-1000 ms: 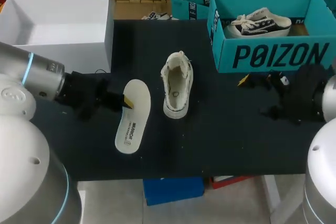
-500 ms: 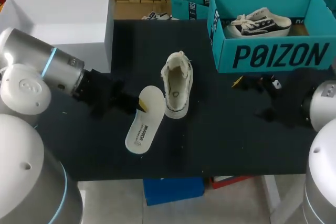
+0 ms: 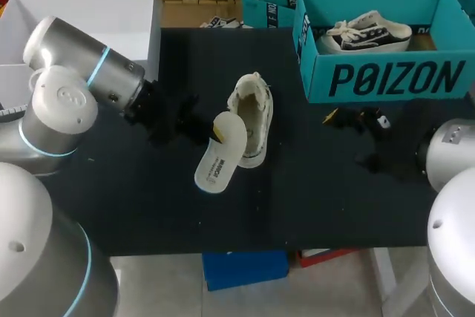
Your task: Take the shoe out of the shoebox, open the shoe tongue, remove and reinsert the insole, then place the shoe into the shoebox
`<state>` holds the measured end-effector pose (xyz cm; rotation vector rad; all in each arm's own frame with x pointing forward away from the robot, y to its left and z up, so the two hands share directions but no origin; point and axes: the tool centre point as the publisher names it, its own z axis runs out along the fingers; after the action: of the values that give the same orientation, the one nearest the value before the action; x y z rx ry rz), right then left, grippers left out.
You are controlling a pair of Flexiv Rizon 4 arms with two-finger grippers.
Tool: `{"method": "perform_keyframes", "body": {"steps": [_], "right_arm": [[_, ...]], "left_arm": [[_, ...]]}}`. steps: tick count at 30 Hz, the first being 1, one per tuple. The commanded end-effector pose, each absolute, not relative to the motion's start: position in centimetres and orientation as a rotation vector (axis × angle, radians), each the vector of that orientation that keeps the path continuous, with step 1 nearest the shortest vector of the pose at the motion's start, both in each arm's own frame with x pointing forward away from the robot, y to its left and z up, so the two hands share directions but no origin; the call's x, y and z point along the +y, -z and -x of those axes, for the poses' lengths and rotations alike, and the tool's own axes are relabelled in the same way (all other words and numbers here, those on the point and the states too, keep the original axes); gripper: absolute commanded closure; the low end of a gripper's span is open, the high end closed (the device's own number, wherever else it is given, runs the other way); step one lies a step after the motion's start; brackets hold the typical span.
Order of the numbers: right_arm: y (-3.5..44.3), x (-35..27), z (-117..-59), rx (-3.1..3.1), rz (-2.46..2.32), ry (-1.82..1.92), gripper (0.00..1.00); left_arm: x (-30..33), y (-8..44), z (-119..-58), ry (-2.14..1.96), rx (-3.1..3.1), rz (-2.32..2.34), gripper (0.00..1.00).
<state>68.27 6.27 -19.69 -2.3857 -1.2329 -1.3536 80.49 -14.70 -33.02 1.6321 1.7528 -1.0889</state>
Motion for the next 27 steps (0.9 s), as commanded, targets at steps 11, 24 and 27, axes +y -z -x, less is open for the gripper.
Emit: {"method": "perform_keyframes", "body": {"steps": [11,24,27], "right_arm": [[18.6,4.6,-67.0,-1.254,2.338,1.304,0.0],[18.6,4.6,-67.0,-1.254,2.338,1.304,0.0],[18.6,4.6,-67.0,-1.254,2.338,1.304,0.0]], "left_arm": [[-17.7,34.5,-82.9,1.194,1.732,-1.674,1.0],[-18.0,34.3,-83.8,1.155,1.758,-1.76,1.0],[-18.1,34.6,-83.7,1.149,1.769,-1.808,1.0]]}}
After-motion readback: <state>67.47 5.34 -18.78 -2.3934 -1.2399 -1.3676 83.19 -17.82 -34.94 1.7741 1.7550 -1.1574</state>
